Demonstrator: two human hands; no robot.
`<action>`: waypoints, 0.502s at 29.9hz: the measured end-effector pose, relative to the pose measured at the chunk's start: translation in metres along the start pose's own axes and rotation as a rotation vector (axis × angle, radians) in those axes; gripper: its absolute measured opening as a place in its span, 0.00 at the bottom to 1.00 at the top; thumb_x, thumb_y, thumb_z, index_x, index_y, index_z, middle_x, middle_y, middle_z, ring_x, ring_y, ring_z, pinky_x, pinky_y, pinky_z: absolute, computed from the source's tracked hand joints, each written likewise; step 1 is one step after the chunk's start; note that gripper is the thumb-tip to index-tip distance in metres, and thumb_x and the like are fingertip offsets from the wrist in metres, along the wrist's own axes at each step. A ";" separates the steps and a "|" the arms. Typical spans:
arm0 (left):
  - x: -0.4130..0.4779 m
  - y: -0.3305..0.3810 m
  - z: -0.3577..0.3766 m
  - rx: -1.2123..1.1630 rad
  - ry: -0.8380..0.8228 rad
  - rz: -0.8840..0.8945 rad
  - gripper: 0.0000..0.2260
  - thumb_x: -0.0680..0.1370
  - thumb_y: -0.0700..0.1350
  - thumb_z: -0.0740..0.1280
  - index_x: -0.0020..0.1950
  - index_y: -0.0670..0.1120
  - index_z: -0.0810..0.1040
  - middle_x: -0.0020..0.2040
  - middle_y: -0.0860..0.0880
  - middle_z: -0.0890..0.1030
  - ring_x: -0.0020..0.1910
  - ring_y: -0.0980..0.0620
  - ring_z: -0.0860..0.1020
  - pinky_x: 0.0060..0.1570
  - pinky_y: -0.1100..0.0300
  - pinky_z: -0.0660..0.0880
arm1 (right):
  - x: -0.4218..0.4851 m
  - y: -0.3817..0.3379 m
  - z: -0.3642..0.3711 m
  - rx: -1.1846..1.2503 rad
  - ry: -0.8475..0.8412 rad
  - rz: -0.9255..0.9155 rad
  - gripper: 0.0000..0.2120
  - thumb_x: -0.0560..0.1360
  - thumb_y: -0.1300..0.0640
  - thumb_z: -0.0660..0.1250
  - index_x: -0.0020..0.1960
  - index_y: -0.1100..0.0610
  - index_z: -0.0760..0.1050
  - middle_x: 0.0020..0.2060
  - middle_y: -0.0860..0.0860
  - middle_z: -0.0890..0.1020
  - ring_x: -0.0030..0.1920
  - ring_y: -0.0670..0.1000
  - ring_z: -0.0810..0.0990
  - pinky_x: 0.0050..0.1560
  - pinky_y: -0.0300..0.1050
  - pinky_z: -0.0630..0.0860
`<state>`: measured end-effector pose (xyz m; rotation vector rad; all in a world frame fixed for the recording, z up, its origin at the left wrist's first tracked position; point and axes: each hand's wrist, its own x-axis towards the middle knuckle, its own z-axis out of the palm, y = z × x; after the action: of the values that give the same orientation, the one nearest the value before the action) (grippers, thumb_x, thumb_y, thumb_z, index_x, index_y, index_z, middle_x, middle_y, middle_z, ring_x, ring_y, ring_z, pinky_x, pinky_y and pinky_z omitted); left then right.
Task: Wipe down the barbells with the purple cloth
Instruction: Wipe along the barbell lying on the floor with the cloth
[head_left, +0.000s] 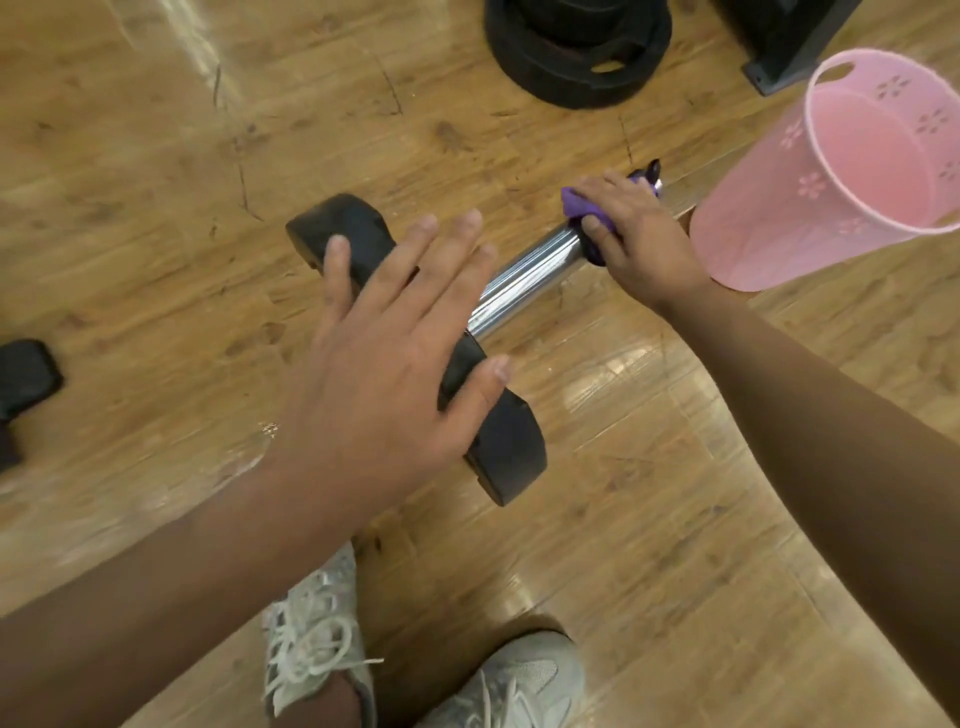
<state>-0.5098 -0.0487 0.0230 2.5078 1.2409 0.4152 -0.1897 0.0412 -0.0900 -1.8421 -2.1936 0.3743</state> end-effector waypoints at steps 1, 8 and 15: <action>-0.006 0.007 0.005 0.006 -0.001 0.028 0.29 0.81 0.56 0.58 0.80 0.45 0.62 0.82 0.48 0.58 0.81 0.50 0.54 0.77 0.38 0.41 | 0.005 0.002 0.000 0.016 0.030 0.027 0.21 0.85 0.52 0.55 0.74 0.58 0.69 0.71 0.55 0.74 0.75 0.58 0.66 0.77 0.55 0.56; -0.009 -0.001 0.020 0.207 -0.036 0.161 0.27 0.80 0.56 0.63 0.75 0.44 0.71 0.76 0.49 0.70 0.76 0.46 0.67 0.75 0.32 0.49 | 0.011 0.001 0.003 0.010 0.026 -0.041 0.21 0.86 0.52 0.55 0.77 0.58 0.67 0.74 0.53 0.71 0.78 0.56 0.61 0.77 0.51 0.51; 0.007 -0.019 0.006 0.076 0.018 0.063 0.26 0.79 0.54 0.62 0.75 0.44 0.73 0.75 0.50 0.71 0.78 0.48 0.63 0.76 0.34 0.45 | 0.043 0.003 0.012 0.123 0.199 0.145 0.21 0.86 0.50 0.53 0.75 0.56 0.69 0.73 0.52 0.73 0.78 0.56 0.61 0.79 0.58 0.53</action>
<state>-0.5171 -0.0335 0.0108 2.6186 1.2088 0.4140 -0.1978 0.0834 -0.1009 -1.8886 -1.8718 0.3307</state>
